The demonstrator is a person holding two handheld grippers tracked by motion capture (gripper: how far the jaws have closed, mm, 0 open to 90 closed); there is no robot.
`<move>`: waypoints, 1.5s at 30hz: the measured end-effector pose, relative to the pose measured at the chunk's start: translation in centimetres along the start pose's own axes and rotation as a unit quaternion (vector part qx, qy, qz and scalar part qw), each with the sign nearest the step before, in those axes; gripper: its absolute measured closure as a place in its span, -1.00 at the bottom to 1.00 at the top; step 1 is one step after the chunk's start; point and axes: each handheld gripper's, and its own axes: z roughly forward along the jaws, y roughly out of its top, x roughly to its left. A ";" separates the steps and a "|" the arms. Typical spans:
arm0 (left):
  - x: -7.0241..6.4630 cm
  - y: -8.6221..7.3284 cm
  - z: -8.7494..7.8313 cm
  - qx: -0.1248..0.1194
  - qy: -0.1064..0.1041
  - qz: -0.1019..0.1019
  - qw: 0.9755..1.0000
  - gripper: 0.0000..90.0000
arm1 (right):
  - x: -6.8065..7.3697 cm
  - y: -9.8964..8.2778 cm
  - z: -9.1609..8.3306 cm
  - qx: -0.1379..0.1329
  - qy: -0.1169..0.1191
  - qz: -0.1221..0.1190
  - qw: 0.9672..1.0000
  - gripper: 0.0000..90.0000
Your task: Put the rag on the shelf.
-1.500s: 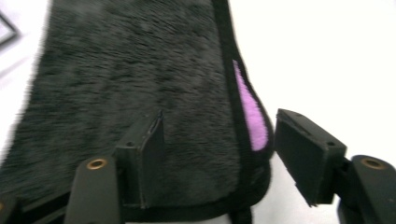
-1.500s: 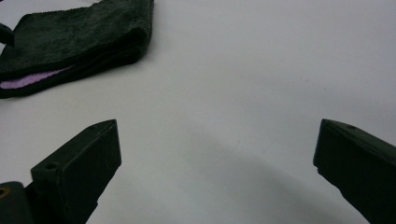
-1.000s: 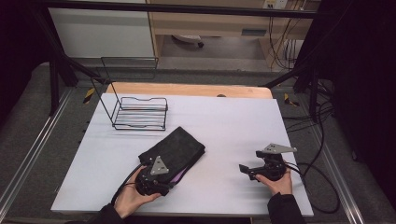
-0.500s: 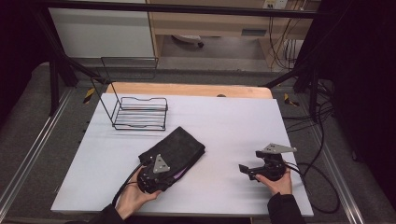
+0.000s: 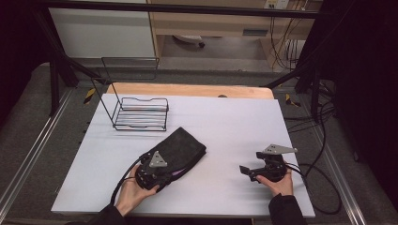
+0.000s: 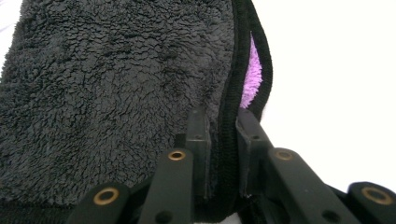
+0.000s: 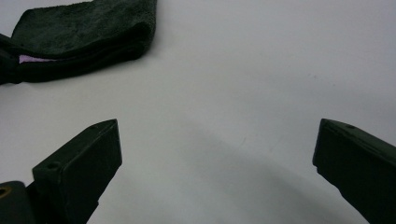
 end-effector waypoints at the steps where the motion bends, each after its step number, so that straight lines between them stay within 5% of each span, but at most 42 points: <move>1: 0.0 0.0 0.0 0.001 -0.001 -0.001 1.000 0.76 | 0.0 0.0 0.0 0.000 0.000 0.001 1.000 -0.96; 16: 0.4 0.1 -0.4 -0.003 -0.016 0.005 1.000 0.82 | 0.0 0.0 0.1 -0.002 0.005 0.001 1.000 -0.94; 24: 0.0 0.3 -0.2 0.006 -0.001 0.031 1.000 0.81 | 0.3 0.1 0.2 -0.002 0.009 -0.003 1.000 -0.94; 28: 0.2 -0.2 -0.3 -0.005 -0.013 0.008 1.000 0.59 | 0.3 0.1 0.2 -0.002 0.009 -0.005 1.000 -0.94; 34: -0.9 -1.4 -0.9 -0.019 0.015 0.020 0.999 0.24 | 0.3 0.0 0.2 -0.001 0.009 -0.006 1.000 -0.94; 45: -1.7 -1.9 -0.8 -0.008 0.040 0.029 0.999 0.23 | 0.3 0.1 0.1 -0.003 0.009 -0.003 1.000 -0.94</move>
